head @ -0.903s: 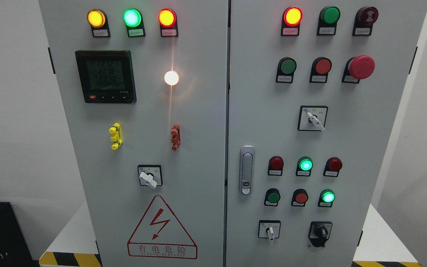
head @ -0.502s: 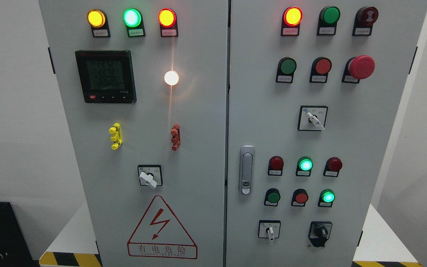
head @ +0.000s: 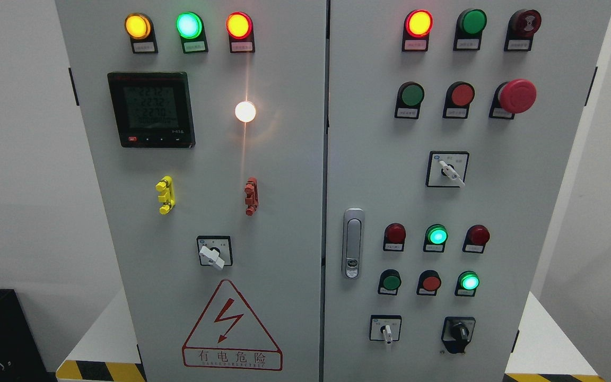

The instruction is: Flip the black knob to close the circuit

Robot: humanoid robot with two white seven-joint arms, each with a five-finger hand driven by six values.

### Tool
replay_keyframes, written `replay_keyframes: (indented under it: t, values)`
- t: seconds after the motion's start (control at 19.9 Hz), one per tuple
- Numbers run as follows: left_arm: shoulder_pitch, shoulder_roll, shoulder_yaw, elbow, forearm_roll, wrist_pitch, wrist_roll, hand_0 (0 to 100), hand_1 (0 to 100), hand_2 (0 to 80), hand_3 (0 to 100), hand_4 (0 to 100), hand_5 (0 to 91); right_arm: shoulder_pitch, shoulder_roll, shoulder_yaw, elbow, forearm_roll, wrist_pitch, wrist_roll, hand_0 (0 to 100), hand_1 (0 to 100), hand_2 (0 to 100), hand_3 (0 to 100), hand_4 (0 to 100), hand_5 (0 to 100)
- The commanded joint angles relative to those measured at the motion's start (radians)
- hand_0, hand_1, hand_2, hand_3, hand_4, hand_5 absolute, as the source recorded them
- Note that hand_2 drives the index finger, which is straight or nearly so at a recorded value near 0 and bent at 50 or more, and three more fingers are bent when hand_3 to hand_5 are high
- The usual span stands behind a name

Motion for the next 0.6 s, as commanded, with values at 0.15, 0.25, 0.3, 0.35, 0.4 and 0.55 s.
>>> replay_keyframes:
  t: [0.15,0.25,0.3,0.35,0.4,0.55]
  values:
    - [0.000,0.000,0.001,0.000,0.000,-0.001,-0.001,12,56,0.0,0,0,0.0,0.004,-0.028,-0.009,-0.243,0.085,0.013,0.034,0,16,6,5,0,0]
    - [0.000,0.000,-0.001,0.000,0.000,-0.001,-0.001,12,56,0.0,0,0,0.0,0.001,-0.037,-0.010,-0.299,0.103,0.031,0.034,0,16,15,13,4,0]
    - [0.000,0.000,-0.001,0.000,0.000,-0.001,-0.001,12,56,0.0,0,0,0.0,0.001,-0.042,-0.012,-0.336,0.106,0.041,0.032,0,15,19,17,8,0]
    - [0.000,0.000,-0.001,0.000,0.000,-0.001,0.000,12,56,0.0,0,0,0.0,0.001,-0.048,-0.012,-0.371,0.112,0.054,0.029,0,15,20,18,10,0]
    - [0.000,0.000,-0.001,0.000,0.000,-0.001,0.000,12,56,0.0,0,0,0.0,0.001,-0.048,-0.012,-0.408,0.125,0.070,0.026,0,14,23,21,13,0]
    - [0.000,0.000,0.001,0.000,0.000,-0.001,-0.001,12,56,0.0,0,0,0.0,0.001,-0.046,-0.050,-0.510,0.212,0.108,0.025,0,11,30,27,17,0]
